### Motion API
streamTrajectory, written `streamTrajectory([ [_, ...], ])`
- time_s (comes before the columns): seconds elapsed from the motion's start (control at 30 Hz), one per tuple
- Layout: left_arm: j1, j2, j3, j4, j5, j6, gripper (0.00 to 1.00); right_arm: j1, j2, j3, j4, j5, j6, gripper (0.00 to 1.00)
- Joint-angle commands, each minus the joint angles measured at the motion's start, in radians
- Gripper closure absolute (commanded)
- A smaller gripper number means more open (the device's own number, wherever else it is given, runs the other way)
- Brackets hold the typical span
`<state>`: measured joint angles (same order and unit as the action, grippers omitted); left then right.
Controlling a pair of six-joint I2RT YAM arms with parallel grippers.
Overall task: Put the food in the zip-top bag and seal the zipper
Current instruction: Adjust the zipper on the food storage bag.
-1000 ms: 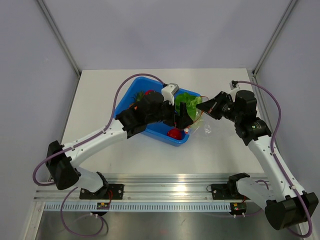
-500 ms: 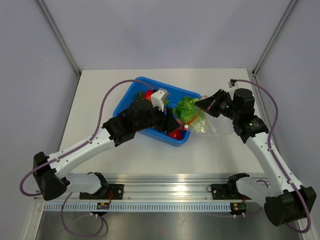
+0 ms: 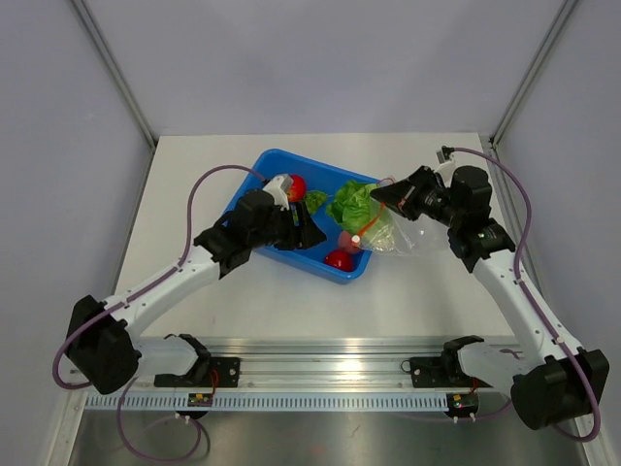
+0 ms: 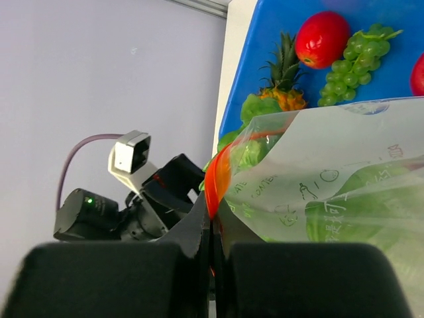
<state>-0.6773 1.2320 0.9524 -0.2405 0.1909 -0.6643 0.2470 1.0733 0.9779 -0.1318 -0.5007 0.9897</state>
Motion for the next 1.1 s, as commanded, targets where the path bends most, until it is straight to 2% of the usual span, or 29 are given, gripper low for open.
streamTrajectory([
  [0.0,0.005,0.035,0.019,0.070,0.068,-0.032,0.31,-0.003,0.011,0.041,0.119,-0.058,0.043,1.00],
  [0.13,0.012,0.133,0.065,0.078,0.134,-0.041,0.35,-0.003,0.011,0.044,0.196,-0.078,0.061,1.00],
  [0.17,0.012,0.148,0.066,0.095,0.152,-0.052,0.38,-0.002,0.010,0.045,0.204,-0.084,0.064,1.00],
  [0.2,0.012,0.158,0.068,0.108,0.177,-0.070,0.47,-0.003,0.005,0.047,0.218,-0.085,0.064,1.00],
  [0.3,0.012,0.196,0.068,0.164,0.200,-0.099,0.57,-0.003,-0.001,0.047,0.245,-0.094,0.067,1.00],
  [0.43,0.013,0.251,0.098,0.196,0.225,-0.118,0.61,-0.003,-0.009,0.047,0.281,-0.111,0.078,1.00],
  [0.57,0.031,0.261,0.077,0.285,0.237,-0.176,0.61,-0.002,-0.009,0.062,0.282,-0.124,0.070,1.00],
  [0.7,0.084,0.262,-0.020,0.452,0.268,-0.346,0.59,-0.003,-0.006,0.068,0.287,-0.139,0.067,1.00],
  [0.93,0.082,0.313,-0.037,0.619,0.314,-0.465,0.44,-0.003,-0.003,0.059,0.313,-0.145,0.081,1.00],
  [1.07,0.079,0.334,-0.038,0.687,0.346,-0.529,0.43,-0.003,-0.003,0.054,0.322,-0.145,0.087,1.00],
])
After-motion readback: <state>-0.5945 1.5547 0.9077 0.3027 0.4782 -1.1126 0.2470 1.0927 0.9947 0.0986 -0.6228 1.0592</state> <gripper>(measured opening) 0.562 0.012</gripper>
